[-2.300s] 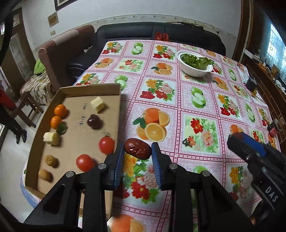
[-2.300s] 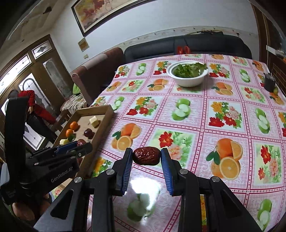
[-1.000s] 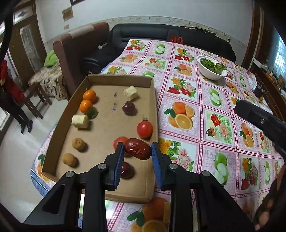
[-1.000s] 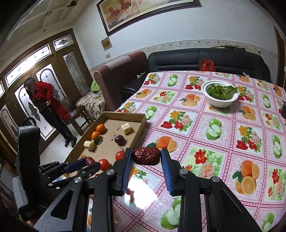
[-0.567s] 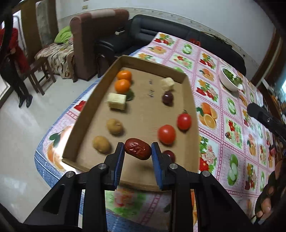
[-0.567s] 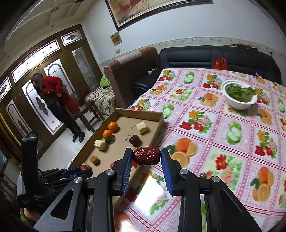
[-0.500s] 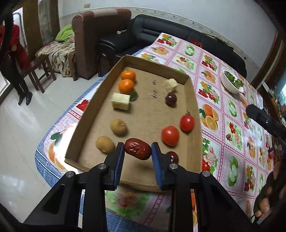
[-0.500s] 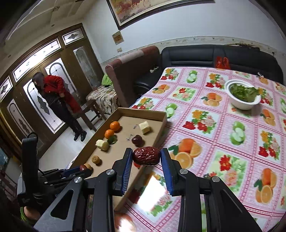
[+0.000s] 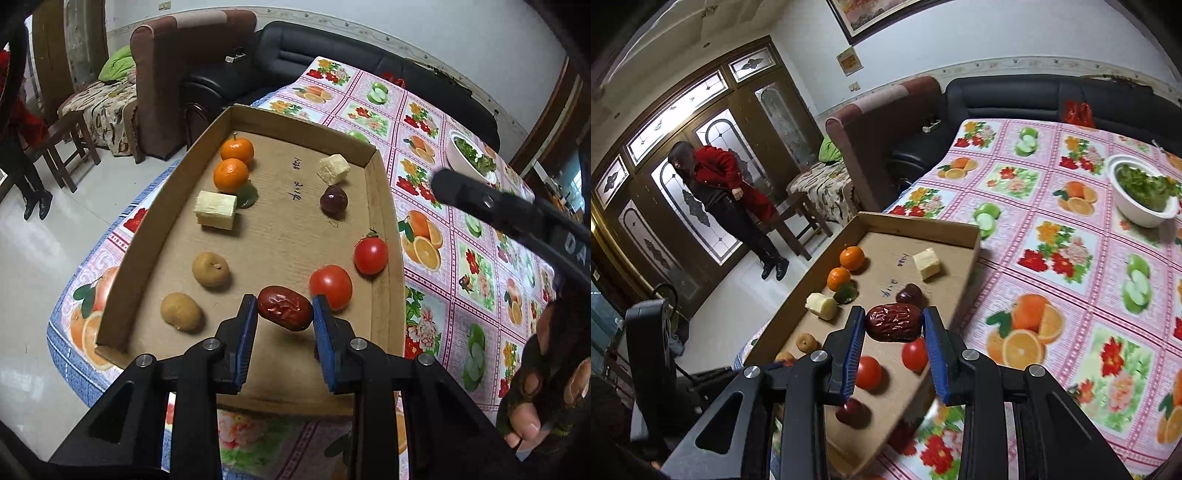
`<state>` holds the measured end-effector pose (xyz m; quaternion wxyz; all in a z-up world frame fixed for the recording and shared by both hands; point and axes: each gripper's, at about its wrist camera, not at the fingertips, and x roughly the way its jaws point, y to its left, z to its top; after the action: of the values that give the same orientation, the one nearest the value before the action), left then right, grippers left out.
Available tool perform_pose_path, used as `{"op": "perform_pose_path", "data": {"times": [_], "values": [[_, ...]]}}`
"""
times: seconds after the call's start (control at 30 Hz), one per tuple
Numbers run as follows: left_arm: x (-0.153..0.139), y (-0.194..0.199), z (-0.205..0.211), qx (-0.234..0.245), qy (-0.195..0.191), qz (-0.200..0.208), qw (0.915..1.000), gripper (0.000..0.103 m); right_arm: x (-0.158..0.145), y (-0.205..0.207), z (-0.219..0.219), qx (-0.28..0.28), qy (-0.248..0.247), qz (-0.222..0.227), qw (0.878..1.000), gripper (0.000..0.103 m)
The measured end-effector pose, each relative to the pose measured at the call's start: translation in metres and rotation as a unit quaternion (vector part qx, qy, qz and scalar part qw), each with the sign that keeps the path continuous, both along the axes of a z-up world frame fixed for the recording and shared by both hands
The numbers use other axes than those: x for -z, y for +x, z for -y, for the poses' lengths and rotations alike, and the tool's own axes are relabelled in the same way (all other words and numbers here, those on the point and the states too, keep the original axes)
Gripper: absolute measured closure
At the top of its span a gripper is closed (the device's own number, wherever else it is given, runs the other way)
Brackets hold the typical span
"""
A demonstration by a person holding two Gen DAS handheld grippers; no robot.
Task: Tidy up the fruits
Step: 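Carry both red dates in the tools over the box, then open both tools to release the red dates into the box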
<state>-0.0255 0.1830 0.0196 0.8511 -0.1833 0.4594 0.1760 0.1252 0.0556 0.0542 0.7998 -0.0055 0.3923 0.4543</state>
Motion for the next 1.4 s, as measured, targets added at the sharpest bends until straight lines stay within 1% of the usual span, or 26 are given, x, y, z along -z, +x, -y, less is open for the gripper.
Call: {"op": "perform_pose_path", "data": {"times": [0.2,0.4,0.57,0.7,0.83,0.93,1.13,1.4], "values": [[0.006,0.006,-0.003,0.001,0.006,-0.009,0.9999,0.075,0.005,0.011,-0.030,-0.017,-0.010,-0.005,1.000,0.071],[0.015,0.011,-0.007,0.005,0.001,-0.016,0.9999,0.075,0.014,0.016,-0.062,-0.038,-0.026,-0.004,0.999,0.071],[0.017,0.020,-0.013,0.005,-0.007,-0.015,0.9999,0.075,0.026,0.020,-0.083,-0.048,-0.040,-0.009,0.998,0.071],[0.017,0.030,-0.014,0.009,-0.005,-0.012,0.9999,0.075,0.037,0.025,-0.094,-0.051,-0.053,-0.014,0.997,0.071],[0.023,0.038,-0.016,0.011,-0.010,-0.018,0.9997,0.075,0.048,0.031,-0.109,-0.060,-0.069,-0.018,0.996,0.070],[0.029,0.039,-0.020,0.009,-0.020,-0.025,0.9995,0.075,0.054,0.034,-0.118,-0.069,-0.078,-0.020,0.994,0.070],[0.034,0.039,-0.021,0.008,-0.023,-0.028,0.9993,0.075,0.069,0.039,-0.131,-0.079,-0.094,-0.031,0.992,0.070],[0.034,0.039,-0.020,0.007,-0.019,-0.029,0.9994,0.075,0.074,0.038,-0.138,-0.090,-0.108,-0.036,0.989,0.070]]}}
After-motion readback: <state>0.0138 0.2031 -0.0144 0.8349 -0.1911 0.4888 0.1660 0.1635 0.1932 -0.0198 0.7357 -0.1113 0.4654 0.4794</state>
